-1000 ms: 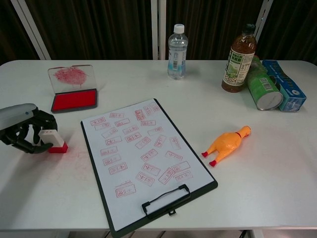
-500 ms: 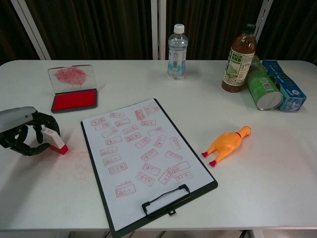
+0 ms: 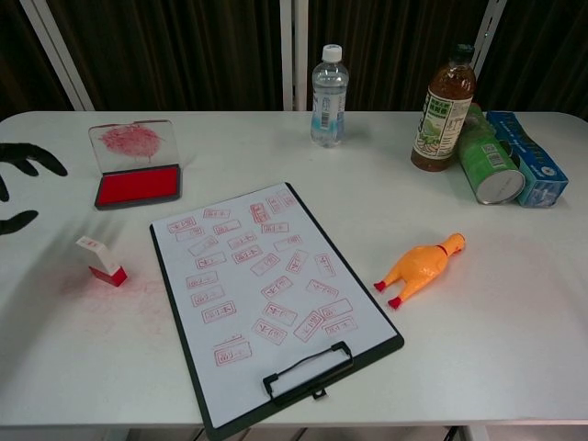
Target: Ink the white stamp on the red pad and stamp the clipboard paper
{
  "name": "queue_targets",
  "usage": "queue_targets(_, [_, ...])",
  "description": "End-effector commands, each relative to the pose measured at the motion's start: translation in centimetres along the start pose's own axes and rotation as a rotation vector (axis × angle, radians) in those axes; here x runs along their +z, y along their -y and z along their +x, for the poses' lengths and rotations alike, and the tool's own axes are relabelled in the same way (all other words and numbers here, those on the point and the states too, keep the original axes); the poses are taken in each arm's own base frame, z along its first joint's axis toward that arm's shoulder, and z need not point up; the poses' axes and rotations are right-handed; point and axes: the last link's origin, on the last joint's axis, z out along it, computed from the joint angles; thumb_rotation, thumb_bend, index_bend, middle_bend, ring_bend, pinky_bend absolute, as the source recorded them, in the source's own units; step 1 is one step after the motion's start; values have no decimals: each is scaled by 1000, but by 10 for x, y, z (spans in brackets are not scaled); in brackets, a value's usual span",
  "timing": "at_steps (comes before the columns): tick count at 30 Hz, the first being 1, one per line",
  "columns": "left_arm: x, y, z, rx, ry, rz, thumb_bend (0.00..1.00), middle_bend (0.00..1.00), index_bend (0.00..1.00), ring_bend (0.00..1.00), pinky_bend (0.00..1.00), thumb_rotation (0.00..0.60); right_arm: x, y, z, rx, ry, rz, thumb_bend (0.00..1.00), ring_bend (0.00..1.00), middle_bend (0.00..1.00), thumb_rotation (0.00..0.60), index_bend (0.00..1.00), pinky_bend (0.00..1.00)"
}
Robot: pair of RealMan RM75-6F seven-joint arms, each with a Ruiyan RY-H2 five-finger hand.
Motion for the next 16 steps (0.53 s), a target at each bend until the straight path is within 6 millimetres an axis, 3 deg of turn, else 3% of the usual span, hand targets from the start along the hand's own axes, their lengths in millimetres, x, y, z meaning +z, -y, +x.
queue_targets(1, [-30,37,41,167,-183,-38,186,117,217,69,231,412,0,-2,0,-4,3,-1,389,0,0,600,0,0])
queue_targets(4, [-51,52,54,204,-219,10,24,86,167,49,213,208,-1,-7,-2,-38,10,-13,367,0,0,600,0,0])
queue_targets(7, [-71,58,64,224,-231,50,0,76,145,45,209,117,-3,-10,-3,-81,33,-42,350,0,0,600,0,0])
queue_targets(12, [-91,58,70,225,-221,85,0,76,130,45,209,109,-2,-10,-1,-79,42,-58,349,0,0,600,0,0])
queue_targets(16, [-96,58,67,204,-195,89,0,76,130,45,206,110,-1,-7,-1,-70,39,-46,350,0,0,600,0,0])
